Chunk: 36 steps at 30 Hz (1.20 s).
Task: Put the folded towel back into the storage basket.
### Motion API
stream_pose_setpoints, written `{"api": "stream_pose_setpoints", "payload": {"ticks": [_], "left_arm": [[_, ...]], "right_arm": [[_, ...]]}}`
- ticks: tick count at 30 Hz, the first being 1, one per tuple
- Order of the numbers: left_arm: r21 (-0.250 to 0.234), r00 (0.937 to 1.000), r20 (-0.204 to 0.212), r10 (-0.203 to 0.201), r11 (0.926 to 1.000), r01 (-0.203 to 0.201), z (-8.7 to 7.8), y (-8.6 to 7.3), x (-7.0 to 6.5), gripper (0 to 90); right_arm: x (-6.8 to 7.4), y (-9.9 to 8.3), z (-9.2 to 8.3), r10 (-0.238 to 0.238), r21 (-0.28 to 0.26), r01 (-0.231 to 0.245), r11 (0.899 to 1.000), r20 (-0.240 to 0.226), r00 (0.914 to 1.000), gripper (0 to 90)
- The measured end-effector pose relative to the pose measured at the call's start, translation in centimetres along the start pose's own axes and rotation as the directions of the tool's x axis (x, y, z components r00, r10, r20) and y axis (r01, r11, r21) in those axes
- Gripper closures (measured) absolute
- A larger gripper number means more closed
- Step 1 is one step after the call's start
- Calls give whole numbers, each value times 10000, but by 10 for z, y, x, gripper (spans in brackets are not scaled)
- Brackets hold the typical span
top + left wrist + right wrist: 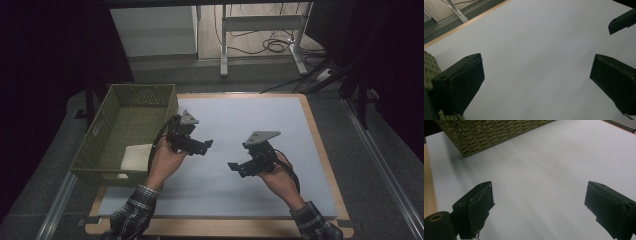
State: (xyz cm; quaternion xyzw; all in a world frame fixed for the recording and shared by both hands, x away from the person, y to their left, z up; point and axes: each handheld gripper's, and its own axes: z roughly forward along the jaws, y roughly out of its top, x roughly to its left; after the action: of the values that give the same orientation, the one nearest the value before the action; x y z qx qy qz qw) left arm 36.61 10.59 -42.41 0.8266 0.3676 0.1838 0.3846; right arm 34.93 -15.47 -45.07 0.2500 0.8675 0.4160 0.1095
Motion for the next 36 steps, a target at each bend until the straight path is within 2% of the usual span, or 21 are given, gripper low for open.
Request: {"api": "stream_pose_setpoints", "payload": {"ticks": [10,16,30,36], "left_arm": [[-56,9992,374,145,9999,-143,14,0,-18,0],[-14,9979,608,229,9997,-228,21,-7,-31,0],[-46,9956,870,338,9994,-336,15,-27,-47,0],[92,9956,806,473,9988,-482,14,-41,-55,0]], "right_arm": [[-11,-15,-18,184,-18,-184,9998,180,9997,83],[-17,-27,-29,266,-4,-266,9996,334,9991,83],[-24,-49,-52,510,37,-514,9987,690,9963,83],[-25,-60,-61,608,18,-611,9981,851,9945,83]]}}
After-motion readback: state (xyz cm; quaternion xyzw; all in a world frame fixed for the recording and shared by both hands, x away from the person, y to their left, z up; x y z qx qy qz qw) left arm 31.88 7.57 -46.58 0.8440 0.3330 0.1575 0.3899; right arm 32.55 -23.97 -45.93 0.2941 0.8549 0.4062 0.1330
